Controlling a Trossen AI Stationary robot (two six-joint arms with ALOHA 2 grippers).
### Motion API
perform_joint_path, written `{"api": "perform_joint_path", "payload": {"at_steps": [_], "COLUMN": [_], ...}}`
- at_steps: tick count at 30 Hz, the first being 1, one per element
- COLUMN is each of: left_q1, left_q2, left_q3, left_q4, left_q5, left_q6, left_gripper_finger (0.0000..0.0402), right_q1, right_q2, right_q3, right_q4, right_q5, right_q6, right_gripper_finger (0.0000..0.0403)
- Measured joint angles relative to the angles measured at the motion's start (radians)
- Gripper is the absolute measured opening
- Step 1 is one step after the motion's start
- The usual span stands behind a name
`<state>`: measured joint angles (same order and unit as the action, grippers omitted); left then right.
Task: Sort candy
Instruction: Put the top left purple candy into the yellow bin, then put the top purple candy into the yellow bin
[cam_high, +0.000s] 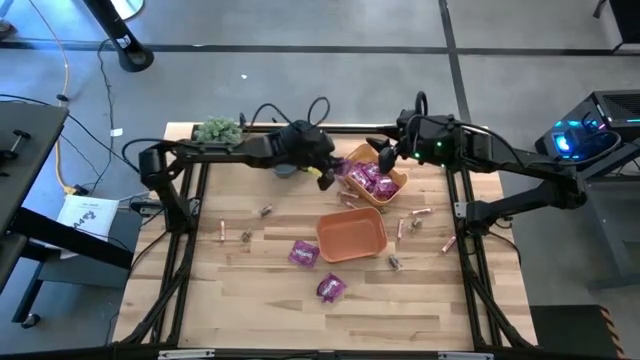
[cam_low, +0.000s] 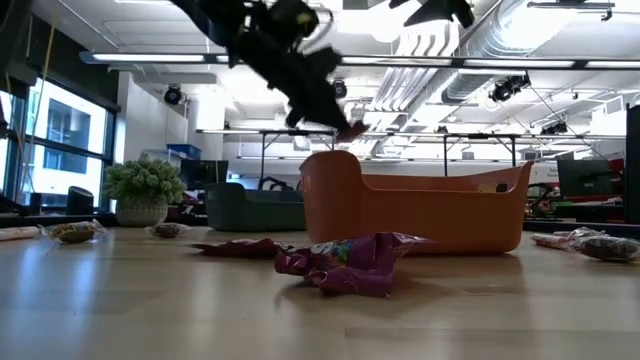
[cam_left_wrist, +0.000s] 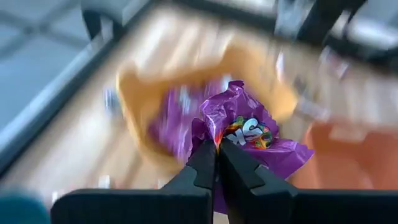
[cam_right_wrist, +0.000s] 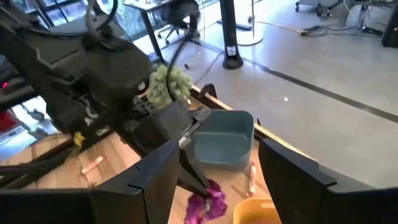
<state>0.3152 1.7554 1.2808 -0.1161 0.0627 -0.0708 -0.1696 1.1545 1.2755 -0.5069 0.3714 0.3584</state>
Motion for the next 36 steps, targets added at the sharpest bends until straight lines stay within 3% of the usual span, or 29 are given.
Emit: {"api": "perform_joint_path", "payload": {"at_steps": [7, 14, 18, 20, 24, 29, 33, 36], "left_q1": [0.028, 0.022, 0.012, 0.008, 0.005, -0.050, -0.129, -0.210], "left_q2": [0.112, 0.243, 0.247, 0.218, 0.146, 0.010, -0.141, -0.234], "left_q3": [0.098, 0.224, 0.250, 0.250, 0.245, 0.133, -0.059, -0.240], "left_q4": [0.054, 0.061, 0.054, -0.033, -0.284, -0.405, -0.348, -0.285], "left_q5": [-0.012, -0.040, -0.043, -0.009, 0.152, 0.198, 0.186, 0.121], "left_q6": [-0.005, -0.006, -0.039, -0.067, -0.061, -0.043, -0.013, 0.071], "left_gripper_finger": [0.0021, 0.0100, 0.0147, 0.0165, 0.0184, 0.0185, 0.0186, 0.0186], "right_q1": [-0.001, -0.001, -0.001, -0.001, -0.001, -0.001, -0.001, -0.001], "right_q2": [0.000, 0.000, 0.000, 0.000, 0.000, 0.000, 0.000, 0.002], "right_q3": [0.000, 0.000, 0.000, 0.000, 0.000, 0.000, 0.000, 0.000], "right_q4": [0.045, 0.060, 0.056, 0.055, 0.047, 0.007, -0.012, -0.020], "right_q5": [0.000, 0.000, 0.000, 0.000, 0.000, 0.001, 0.001, 0.001], "right_q6": [0.000, 0.001, 0.000, 0.002, 0.000, 0.000, 0.000, 0.000], "right_gripper_finger": [0.0216, 0.0216, 0.0216, 0.0216, 0.0216, 0.0216, 0.0216, 0.0216]}}
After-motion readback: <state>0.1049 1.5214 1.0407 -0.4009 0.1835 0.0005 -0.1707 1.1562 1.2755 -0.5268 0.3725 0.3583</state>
